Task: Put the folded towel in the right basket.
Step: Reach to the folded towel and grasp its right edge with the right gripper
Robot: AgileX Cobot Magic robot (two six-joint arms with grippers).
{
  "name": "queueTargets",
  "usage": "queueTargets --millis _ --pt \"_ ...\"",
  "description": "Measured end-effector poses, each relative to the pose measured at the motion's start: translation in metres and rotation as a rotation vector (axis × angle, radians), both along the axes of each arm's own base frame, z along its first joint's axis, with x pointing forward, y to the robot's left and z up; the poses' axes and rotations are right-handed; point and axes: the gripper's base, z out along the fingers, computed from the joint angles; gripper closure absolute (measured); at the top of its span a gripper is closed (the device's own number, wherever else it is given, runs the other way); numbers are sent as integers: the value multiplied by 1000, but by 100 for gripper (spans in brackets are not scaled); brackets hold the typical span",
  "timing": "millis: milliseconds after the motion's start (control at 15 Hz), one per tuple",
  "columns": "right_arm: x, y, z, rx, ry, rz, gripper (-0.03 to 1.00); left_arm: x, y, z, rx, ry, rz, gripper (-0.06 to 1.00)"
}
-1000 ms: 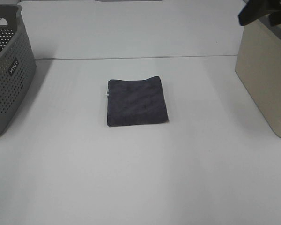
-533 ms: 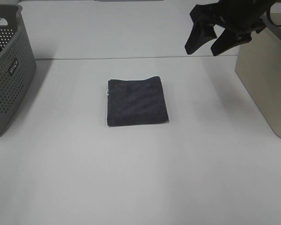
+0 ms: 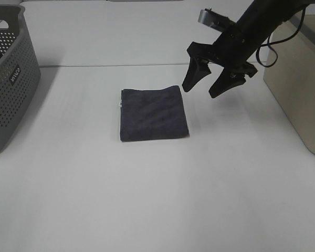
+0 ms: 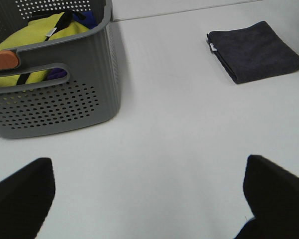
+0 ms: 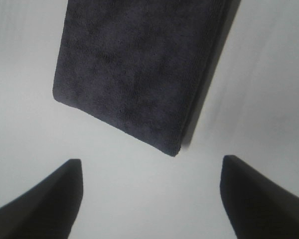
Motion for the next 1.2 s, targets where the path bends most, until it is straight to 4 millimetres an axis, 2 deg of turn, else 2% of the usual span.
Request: queueTargets --millis 133,400,800,1067,1200 --pt "13 7 -24 37 24 17 23 0 0 0 0 0 0 -3" --pt "34 12 -45 44 13 25 23 0 0 0 0 0 0 -3" --pt "39 15 -82 55 39 15 23 0 0 0 0 0 0 -3" --pt "43 22 -92 147 46 -30 23 0 0 0 0 0 0 -3" --pt "44 23 -96 159 48 -42 31 0 0 0 0 0 0 -3"
